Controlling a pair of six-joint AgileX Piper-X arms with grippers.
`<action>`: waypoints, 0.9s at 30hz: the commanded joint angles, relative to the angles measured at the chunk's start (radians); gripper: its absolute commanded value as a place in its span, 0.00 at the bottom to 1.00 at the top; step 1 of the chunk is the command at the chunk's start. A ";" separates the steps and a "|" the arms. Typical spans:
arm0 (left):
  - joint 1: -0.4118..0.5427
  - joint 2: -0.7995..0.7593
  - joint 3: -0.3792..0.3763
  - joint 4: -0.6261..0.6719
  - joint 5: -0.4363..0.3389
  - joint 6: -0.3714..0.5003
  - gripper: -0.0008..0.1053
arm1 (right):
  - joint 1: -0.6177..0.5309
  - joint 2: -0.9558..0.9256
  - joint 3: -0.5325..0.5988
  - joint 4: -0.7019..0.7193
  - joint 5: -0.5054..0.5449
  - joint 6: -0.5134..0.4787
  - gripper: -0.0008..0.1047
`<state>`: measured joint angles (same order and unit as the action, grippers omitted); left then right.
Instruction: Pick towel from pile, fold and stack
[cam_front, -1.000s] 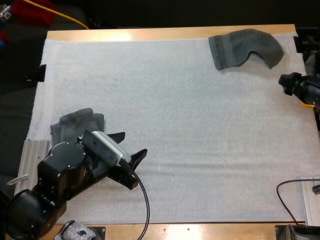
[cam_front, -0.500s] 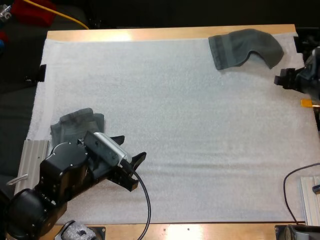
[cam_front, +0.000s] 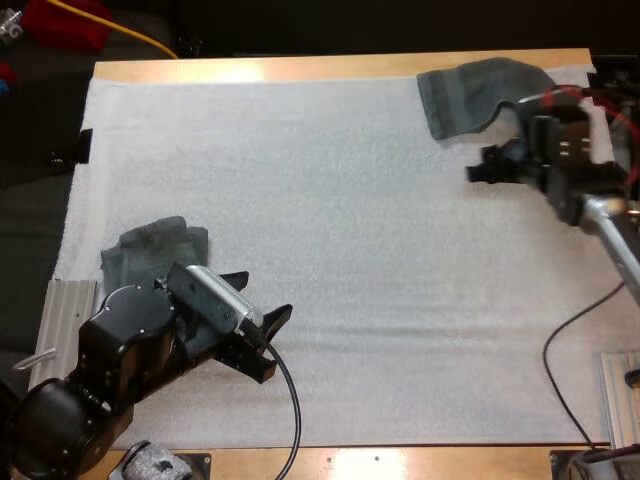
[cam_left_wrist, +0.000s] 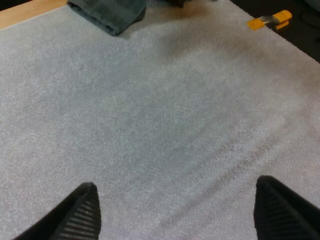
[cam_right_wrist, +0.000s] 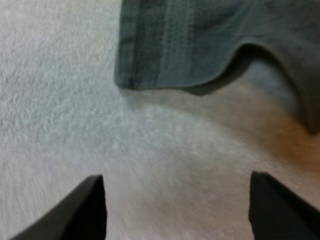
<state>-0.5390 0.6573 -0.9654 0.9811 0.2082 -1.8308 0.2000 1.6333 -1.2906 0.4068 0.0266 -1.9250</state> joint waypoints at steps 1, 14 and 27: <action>-0.005 0.001 -0.005 -0.006 -0.011 -0.003 0.60 | 0.005 0.026 -0.028 -0.014 0.021 0.052 0.57; -0.005 0.001 -0.005 -0.006 0.013 -0.003 0.60 | 0.014 0.264 -0.260 -0.015 0.003 0.394 0.57; -0.005 0.001 -0.005 -0.006 0.080 -0.003 0.60 | 0.001 0.439 -0.377 -0.061 0.089 0.549 0.57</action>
<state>-0.5390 0.6573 -0.9654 0.9811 0.2814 -1.8308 0.2057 2.0732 -1.6582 0.3525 0.1052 -1.3823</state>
